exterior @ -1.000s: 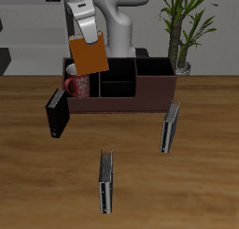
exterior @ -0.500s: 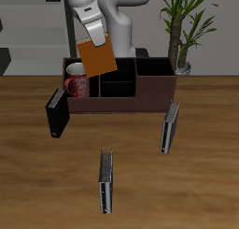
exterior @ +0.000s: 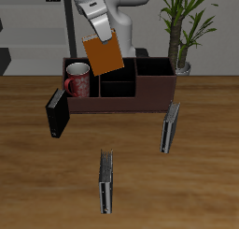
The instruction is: Place the red mug into the back desk caddy's left compartment and place the orange book into the back desk caddy's front compartment
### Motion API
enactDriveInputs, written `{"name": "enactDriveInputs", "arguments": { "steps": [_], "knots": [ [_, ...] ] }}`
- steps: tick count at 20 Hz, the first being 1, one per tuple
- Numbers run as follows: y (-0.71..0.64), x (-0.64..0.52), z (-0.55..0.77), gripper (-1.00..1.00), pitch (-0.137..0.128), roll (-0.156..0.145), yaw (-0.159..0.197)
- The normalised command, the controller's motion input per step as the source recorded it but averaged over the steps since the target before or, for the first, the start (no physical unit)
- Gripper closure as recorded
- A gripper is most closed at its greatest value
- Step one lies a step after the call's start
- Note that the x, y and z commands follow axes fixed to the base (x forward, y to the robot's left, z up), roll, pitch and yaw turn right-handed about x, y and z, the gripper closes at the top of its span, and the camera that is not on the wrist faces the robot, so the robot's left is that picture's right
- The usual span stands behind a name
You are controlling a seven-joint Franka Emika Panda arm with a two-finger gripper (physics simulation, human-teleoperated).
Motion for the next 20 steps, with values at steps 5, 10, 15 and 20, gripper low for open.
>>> {"name": "enactDriveInputs", "arguments": {
  "steps": [5,10,15,20],
  "knots": [
    [0.08,-0.01,0.09,1.00,0.030,-0.060,-0.183],
    [-0.01,0.03,0.15,1.00,-0.033,-0.070,-0.113],
    [-0.03,0.06,0.11,1.00,-0.010,-0.053,-0.151],
    [-0.01,0.10,0.11,1.00,-0.015,-0.018,-0.113]
  ]
}}
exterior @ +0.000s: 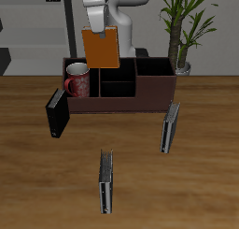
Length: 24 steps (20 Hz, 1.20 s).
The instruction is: Place the red mug into the back desk caddy's left compartment and place the orange book into the back desk caddy's front compartment
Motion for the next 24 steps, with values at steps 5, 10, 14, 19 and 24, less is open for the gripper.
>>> {"name": "enactDriveInputs", "arguments": {
  "steps": [5,10,14,19,24],
  "knots": [
    [0.07,0.06,-0.01,1.00,0.097,0.104,-0.112],
    [0.02,0.07,-0.03,1.00,0.024,0.065,-0.011],
    [-0.04,0.02,-0.10,1.00,0.066,0.013,-0.043],
    [0.16,-0.14,-0.18,1.00,0.045,0.074,0.052],
    [0.15,-0.08,-0.18,1.00,0.044,0.061,0.133]
  ]
}}
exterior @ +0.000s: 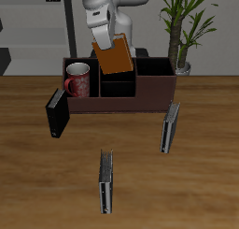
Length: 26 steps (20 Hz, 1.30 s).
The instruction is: Place the red mug into the back desk caddy's left compartment and place the orange book into the back desk caddy's front compartment
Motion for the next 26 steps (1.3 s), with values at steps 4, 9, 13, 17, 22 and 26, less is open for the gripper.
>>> {"name": "enactDriveInputs", "arguments": {
  "steps": [4,9,13,17,22,26],
  "knots": [
    [-0.04,-0.09,-0.12,1.00,0.023,-0.029,0.064],
    [-0.08,-0.04,-0.13,1.00,0.047,-0.010,0.043],
    [-0.09,0.02,-0.08,1.00,0.026,-0.006,0.031],
    [-0.09,0.02,-0.03,1.00,-0.003,-0.022,0.044],
    [-0.06,0.02,0.07,1.00,-0.019,-0.064,0.019],
    [-0.13,0.05,0.21,1.00,-0.073,-0.072,0.022]
  ]
}}
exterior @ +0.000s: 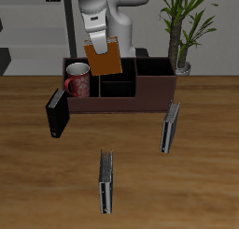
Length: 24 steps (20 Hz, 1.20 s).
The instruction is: Place the red mug into the back desk caddy's left compartment and place the orange book into the back desk caddy's front compartment
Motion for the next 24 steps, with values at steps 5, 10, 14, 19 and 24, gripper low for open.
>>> {"name": "enactDriveInputs", "arguments": {
  "steps": [5,10,14,19,24],
  "knots": [
    [-0.10,0.03,0.09,1.00,-0.027,-0.047,-0.014],
    [0.01,-0.01,0.02,1.00,-0.001,-0.002,-0.014],
    [0.05,0.00,-0.04,1.00,0.009,0.031,0.027],
    [0.10,-0.03,-0.08,1.00,-0.021,0.031,0.078],
    [0.09,0.00,-0.06,1.00,-0.021,0.021,0.088]
  ]
}}
